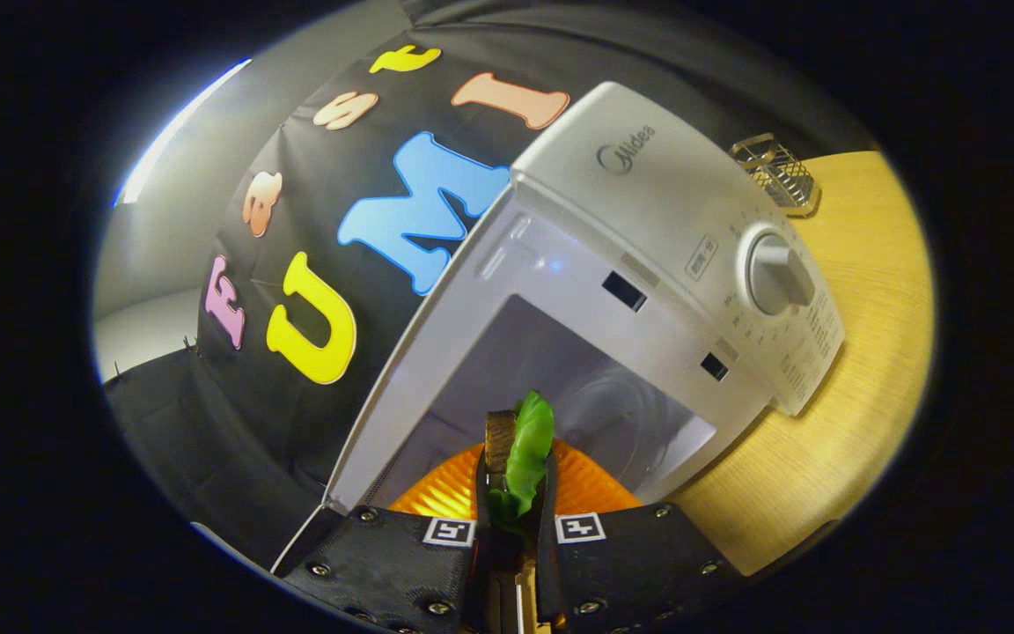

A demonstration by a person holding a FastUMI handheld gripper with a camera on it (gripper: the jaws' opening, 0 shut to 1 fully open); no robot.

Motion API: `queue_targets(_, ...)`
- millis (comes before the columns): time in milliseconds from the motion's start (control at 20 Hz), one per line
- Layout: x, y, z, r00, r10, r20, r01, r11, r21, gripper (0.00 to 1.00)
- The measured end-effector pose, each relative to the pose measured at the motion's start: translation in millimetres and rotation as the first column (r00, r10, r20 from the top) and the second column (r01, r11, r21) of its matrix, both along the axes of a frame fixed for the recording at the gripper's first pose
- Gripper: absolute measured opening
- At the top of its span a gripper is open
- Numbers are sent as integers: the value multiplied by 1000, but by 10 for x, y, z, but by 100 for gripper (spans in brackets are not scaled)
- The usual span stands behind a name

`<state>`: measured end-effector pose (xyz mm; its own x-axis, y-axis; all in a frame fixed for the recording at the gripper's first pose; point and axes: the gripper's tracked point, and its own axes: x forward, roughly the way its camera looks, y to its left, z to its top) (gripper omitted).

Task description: Open the microwave, put the food inside, and close the microwave door.

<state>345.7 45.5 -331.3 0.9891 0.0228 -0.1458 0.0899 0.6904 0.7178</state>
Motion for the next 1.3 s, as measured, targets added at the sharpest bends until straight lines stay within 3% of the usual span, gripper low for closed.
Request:
queue_targets(200,206,77,-136,1000,-13,-6,13,1000,-3,19)
queue_targets(550,561,36,-313,993,-118,-1,117,991,58,19)
queue_targets(700,713,-126,-309,977,-211,9,210,974,87,19)
queue_targets(950,844,-221,-412,966,-257,-15,258,964,65,19)
queue_targets(1100,848,-265,-492,962,-270,-48,273,960,56,29)
queue_targets(1200,778,-267,-439,963,-264,-63,264,965,-9,42)
queue_targets(1300,727,-258,-433,966,-249,-69,245,967,-64,43)
